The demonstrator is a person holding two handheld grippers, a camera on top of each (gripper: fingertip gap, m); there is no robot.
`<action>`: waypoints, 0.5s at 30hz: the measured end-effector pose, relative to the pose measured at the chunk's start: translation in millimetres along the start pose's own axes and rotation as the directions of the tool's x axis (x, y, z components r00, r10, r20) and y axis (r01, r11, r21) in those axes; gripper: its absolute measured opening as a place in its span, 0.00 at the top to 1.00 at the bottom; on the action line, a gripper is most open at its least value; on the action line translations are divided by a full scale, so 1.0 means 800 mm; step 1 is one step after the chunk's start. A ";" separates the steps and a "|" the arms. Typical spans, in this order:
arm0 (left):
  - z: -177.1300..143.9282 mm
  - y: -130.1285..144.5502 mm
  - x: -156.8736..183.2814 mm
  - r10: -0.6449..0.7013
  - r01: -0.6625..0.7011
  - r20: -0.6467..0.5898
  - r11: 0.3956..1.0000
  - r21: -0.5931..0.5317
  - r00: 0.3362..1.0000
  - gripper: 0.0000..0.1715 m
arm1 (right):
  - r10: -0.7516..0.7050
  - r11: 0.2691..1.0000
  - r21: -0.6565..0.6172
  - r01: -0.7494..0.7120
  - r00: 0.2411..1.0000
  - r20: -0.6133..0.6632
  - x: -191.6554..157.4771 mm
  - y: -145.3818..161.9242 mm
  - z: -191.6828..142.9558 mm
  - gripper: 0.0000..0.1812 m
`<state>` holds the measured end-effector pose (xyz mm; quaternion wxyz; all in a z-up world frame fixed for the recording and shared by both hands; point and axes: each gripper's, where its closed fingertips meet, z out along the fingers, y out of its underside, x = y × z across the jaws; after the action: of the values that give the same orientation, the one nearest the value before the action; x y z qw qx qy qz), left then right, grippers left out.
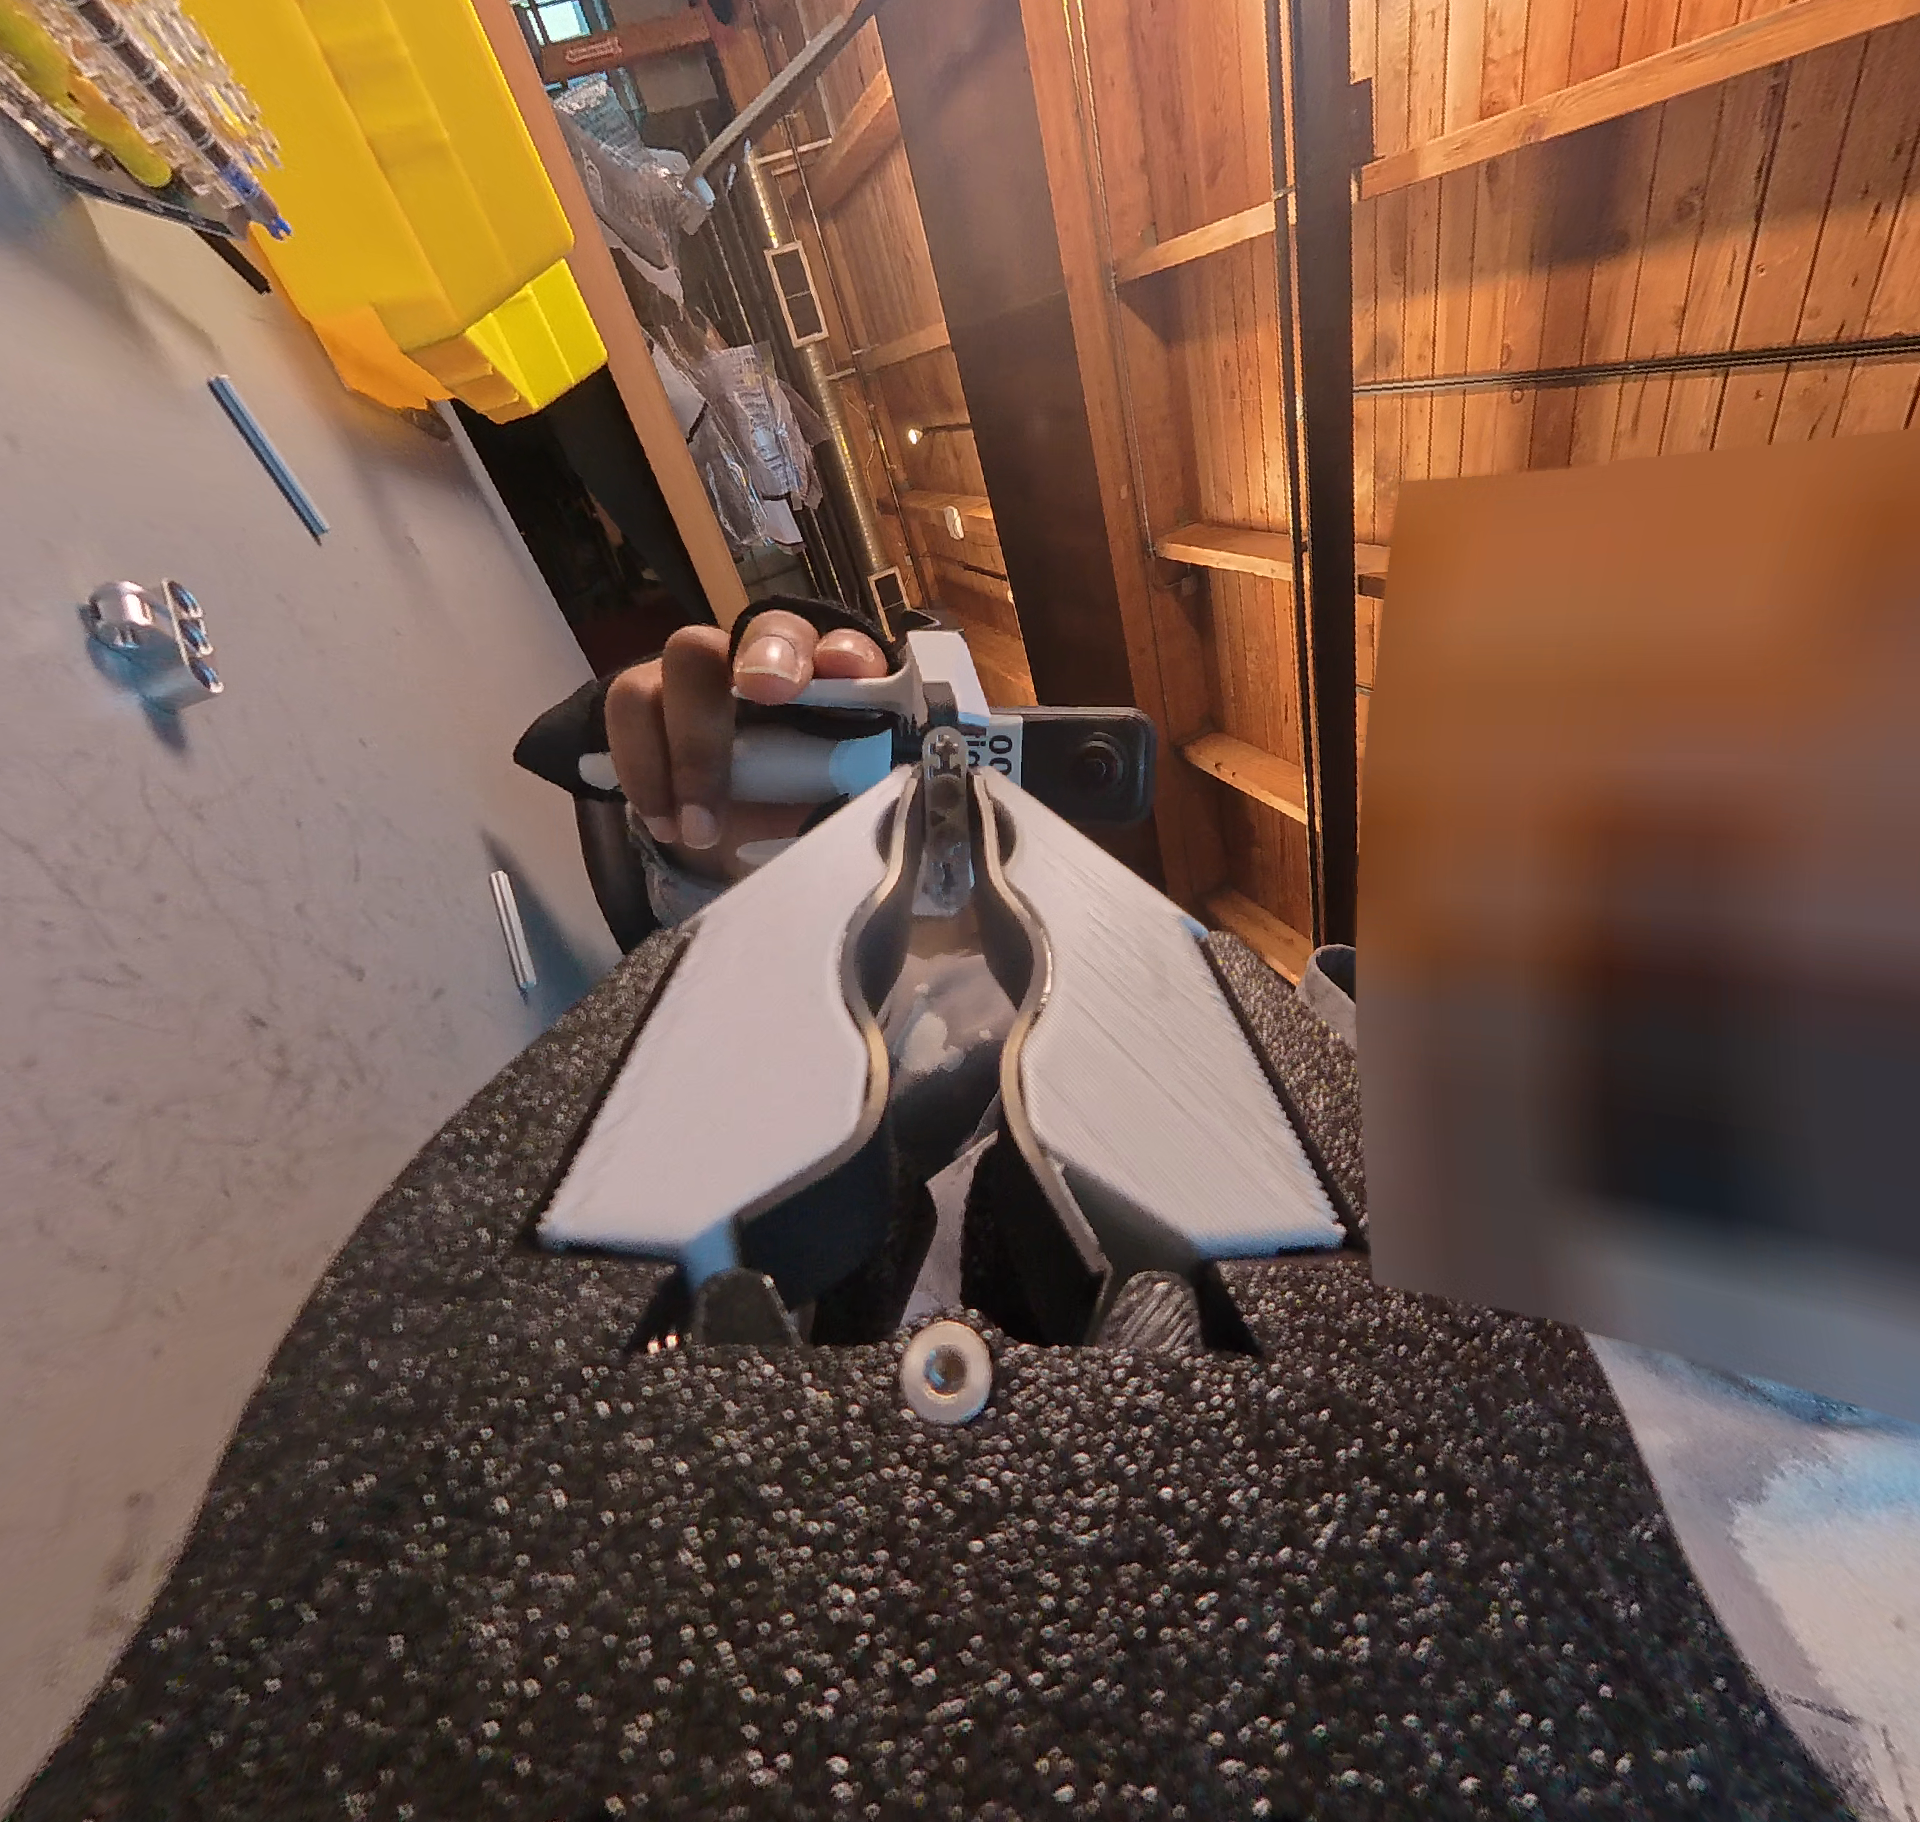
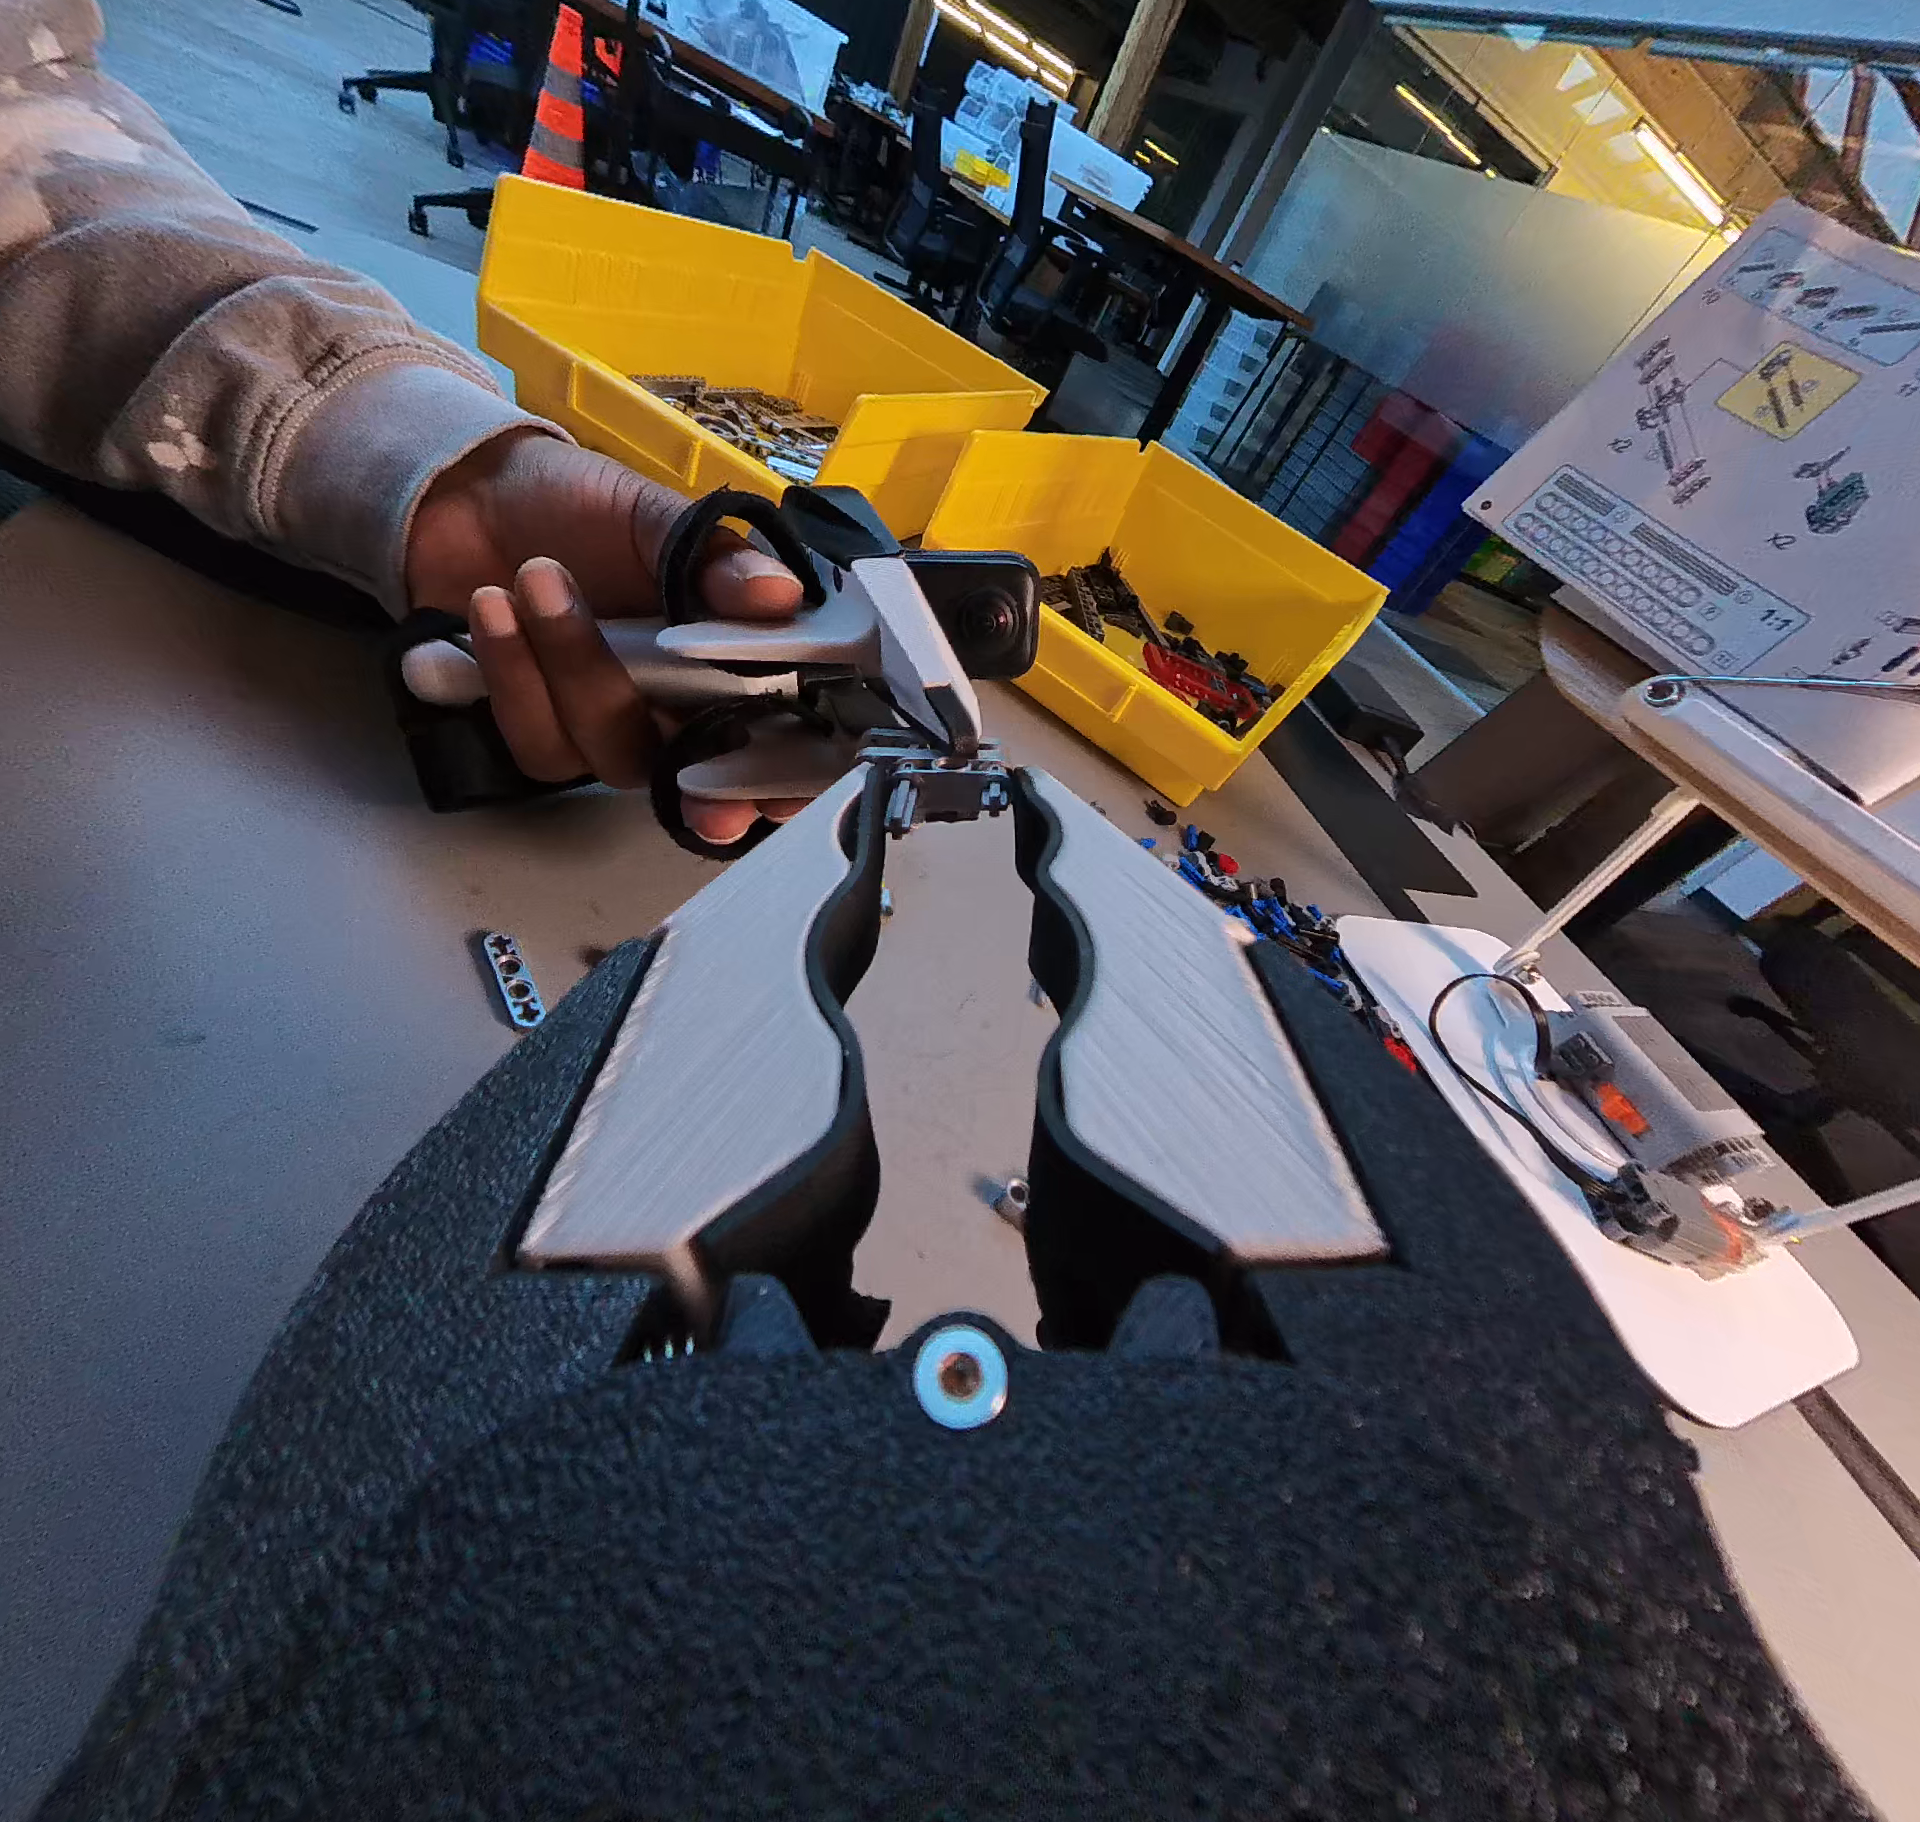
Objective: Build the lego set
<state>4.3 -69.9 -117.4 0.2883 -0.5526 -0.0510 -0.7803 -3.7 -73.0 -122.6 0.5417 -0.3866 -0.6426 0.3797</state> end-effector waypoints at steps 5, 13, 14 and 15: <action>0.001 -0.001 0.002 -0.025 0.026 -0.023 1.000 0.014 0.999 0.96 | 0.006 1.000 0.013 -0.006 1.000 -0.005 0.001 -0.002 0.000 0.88; 0.006 0.002 0.017 0.137 -0.136 0.018 0.990 -0.046 0.990 0.88 | -0.021 0.999 0.041 0.023 0.998 -0.060 0.006 -0.010 0.001 0.88; 0.006 0.001 0.020 0.158 -0.156 0.022 0.986 -0.051 0.987 0.88 | -0.018 0.999 0.049 0.021 0.998 -0.067 0.007 -0.011 0.000 0.88; 0.005 0.000 0.022 0.175 -0.173 0.026 0.983 -0.054 0.984 0.87 | -0.016 0.998 0.059 0.020 0.997 -0.077 0.009 -0.014 -0.001 0.88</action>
<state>3.6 -75.1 -100.4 0.3403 -0.5738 0.0131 -0.7448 -4.6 -70.9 -109.7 0.5806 -0.3788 -0.6132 0.3787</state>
